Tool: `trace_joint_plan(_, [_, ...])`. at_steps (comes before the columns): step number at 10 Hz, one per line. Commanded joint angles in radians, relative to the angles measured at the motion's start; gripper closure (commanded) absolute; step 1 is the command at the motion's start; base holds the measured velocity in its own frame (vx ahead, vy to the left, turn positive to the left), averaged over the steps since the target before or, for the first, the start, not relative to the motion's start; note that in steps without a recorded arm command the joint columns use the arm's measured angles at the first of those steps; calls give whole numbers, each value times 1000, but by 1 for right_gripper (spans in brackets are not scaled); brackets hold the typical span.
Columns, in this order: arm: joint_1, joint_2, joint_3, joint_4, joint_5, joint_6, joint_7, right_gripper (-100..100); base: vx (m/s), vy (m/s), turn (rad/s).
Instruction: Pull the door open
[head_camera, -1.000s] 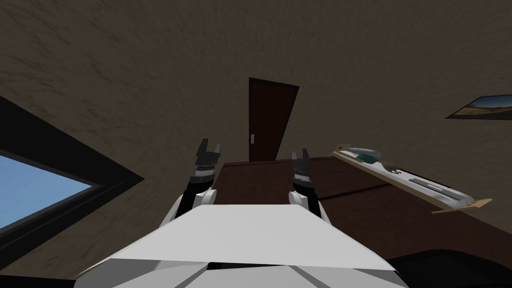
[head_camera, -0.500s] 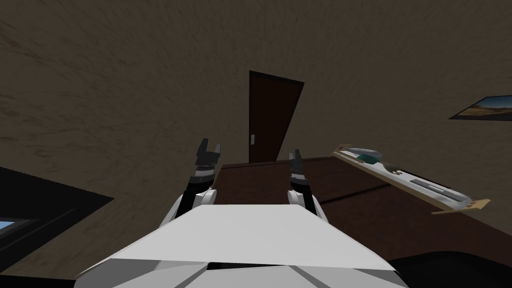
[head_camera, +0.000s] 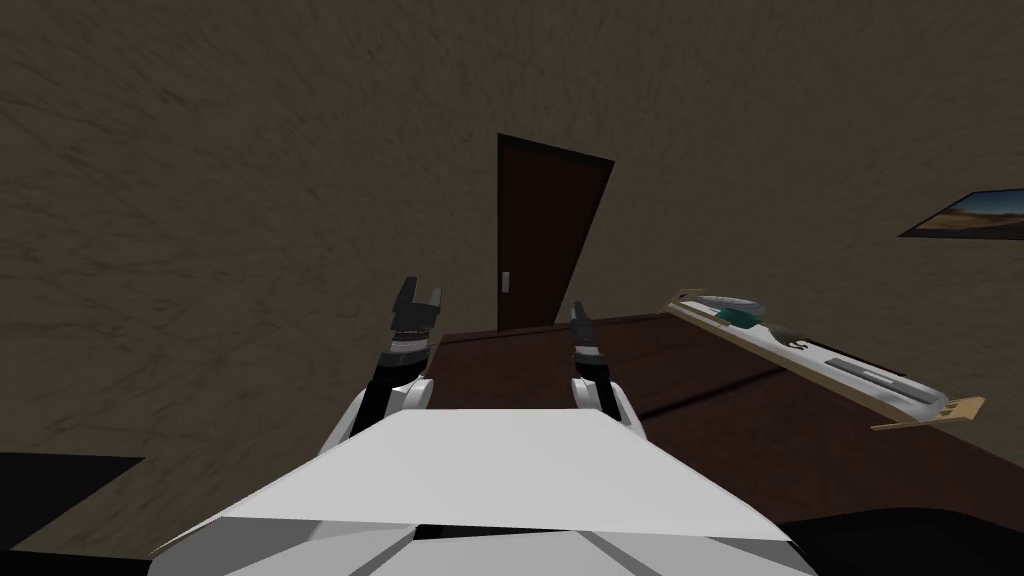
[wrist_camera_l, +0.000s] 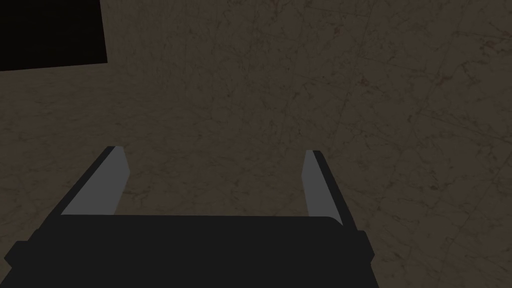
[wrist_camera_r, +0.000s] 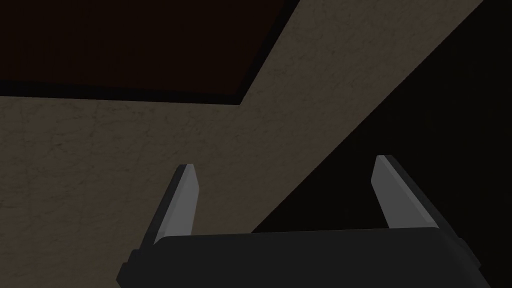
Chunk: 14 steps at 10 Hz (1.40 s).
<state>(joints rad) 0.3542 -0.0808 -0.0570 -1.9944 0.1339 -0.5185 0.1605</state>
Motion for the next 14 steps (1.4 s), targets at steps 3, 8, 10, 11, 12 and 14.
trace_joint_plan(3, [-48, -11, -4, 83, 82, 10, 59, -100, 156, 58, -42])
trace_joint_plan(8, [-98, -17, -7, 174, 170, 16, 121, -100, 129, 56, -35])
trace_joint_plan(10, [-124, -18, -9, 221, 216, 19, 153, -100, 109, 58, -37])
trace_joint_plan(11, [-133, -18, -9, 237, 231, 20, 164, -100, 120, 54, -48])
trace_joint_plan(12, [-142, -18, -10, 253, 247, 21, 175, -100, 126, 45, -24])
trace_joint_plan(14, [-168, -18, -11, 301, 293, 24, 208, -100, 132, 72, -41])
